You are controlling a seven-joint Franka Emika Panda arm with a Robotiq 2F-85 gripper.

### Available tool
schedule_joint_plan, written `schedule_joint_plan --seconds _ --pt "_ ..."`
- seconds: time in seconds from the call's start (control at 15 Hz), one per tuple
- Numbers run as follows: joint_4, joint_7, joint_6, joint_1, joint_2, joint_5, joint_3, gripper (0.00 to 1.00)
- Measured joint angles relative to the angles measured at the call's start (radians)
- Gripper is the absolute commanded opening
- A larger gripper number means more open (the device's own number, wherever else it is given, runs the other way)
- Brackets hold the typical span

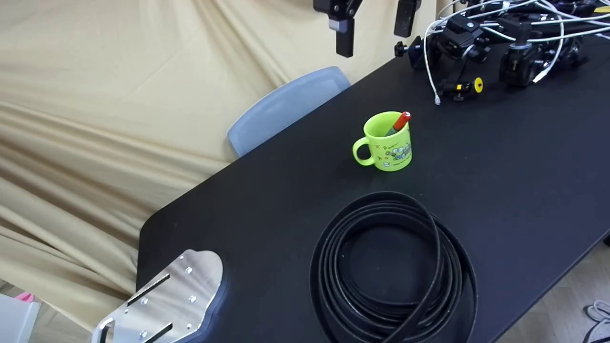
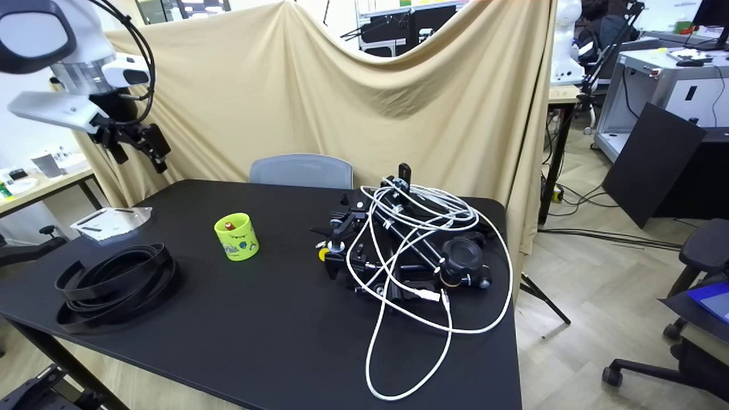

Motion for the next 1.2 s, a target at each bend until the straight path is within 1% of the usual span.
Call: schedule_joint_plan --seconds 0.13,0.33,0.6,0.8,1.2 --pt "0.000 -0.025 0.027 -0.008 0.013 -0.013 -0.001 1.00" --pt "0.000 -0.069 0.098 -0.032 0.059 -0.047 -0.007 1.00" --pt "0.011 -0.134 0.203 -0.062 0.157 -0.079 -0.024 1.00" --pt "0.041 -0.156 0.255 -0.078 0.235 -0.098 -0.027 1.00" --pt "0.118 -0.163 0.276 -0.083 0.372 -0.123 -0.020 1.00"
